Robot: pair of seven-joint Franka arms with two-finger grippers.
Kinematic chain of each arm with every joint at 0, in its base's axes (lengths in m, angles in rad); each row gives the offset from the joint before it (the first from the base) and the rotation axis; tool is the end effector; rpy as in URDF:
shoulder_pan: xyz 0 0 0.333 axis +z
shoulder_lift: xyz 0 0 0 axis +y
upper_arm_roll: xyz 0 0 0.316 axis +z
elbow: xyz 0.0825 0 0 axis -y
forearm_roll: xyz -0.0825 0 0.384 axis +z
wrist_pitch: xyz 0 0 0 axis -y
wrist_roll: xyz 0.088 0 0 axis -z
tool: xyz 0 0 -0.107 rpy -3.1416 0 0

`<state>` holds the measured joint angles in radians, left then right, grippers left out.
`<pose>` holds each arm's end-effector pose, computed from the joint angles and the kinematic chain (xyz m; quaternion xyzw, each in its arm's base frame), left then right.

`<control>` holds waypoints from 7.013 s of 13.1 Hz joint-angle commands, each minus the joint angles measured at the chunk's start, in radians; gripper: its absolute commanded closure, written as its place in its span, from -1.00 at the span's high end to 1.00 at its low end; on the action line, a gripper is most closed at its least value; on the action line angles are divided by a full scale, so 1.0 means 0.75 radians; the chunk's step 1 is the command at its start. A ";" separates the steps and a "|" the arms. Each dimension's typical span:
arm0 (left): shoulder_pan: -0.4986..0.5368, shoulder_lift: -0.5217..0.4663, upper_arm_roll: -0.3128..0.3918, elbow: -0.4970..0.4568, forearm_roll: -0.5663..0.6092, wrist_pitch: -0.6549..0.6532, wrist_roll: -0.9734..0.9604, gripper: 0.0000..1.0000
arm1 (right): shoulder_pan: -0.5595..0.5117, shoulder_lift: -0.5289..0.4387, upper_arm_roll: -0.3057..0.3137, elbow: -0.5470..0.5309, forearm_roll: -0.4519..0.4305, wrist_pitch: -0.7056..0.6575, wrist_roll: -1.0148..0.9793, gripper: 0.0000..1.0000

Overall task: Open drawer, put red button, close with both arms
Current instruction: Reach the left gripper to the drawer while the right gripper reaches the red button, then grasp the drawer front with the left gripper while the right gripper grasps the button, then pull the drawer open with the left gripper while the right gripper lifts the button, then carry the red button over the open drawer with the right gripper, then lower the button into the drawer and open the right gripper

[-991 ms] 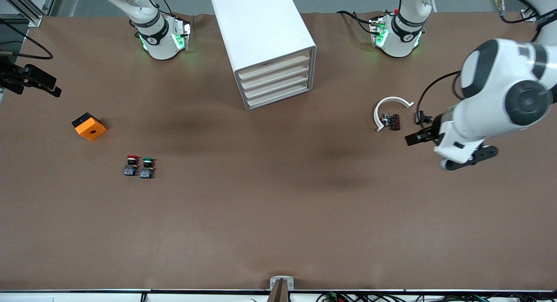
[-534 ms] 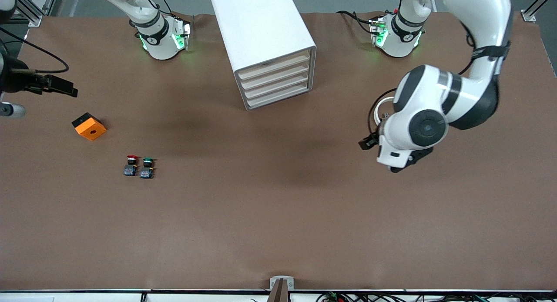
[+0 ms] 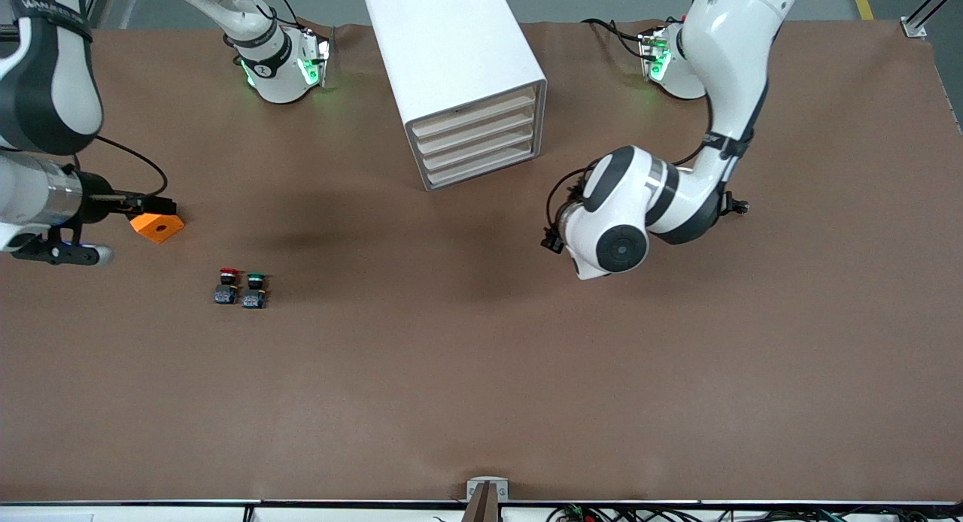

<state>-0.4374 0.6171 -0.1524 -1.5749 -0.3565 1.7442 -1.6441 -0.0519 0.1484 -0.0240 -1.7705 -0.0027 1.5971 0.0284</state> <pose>0.5275 -0.3768 0.2632 -0.7859 -0.5406 0.2822 0.1024 0.5655 -0.0427 0.4506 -0.9857 0.0514 0.1602 0.0007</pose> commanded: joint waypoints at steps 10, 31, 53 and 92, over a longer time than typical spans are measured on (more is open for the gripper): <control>-0.159 0.149 -0.009 0.040 -0.332 -0.071 -0.634 1.00 | -0.051 0.209 0.001 -0.396 -0.033 0.903 -0.017 1.00; -0.149 0.308 -0.009 0.112 -0.809 -0.346 -0.853 0.30 | -0.060 0.530 0.001 -0.319 -0.013 1.166 -0.034 0.10; 0.000 0.314 0.011 0.202 -0.787 -0.364 -0.927 -1.00 | 0.312 0.130 0.014 0.021 -0.009 0.094 0.649 -0.32; 0.280 -0.096 -0.034 0.323 0.504 -0.103 0.791 1.00 | 1.292 0.450 0.012 0.244 0.392 0.435 2.687 0.96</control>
<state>-0.2296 0.6325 -0.1610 -1.2150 -0.0002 1.6042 -1.1314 0.9031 0.4763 -0.0045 -1.6139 0.2736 1.9278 2.0303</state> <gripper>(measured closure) 0.000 0.427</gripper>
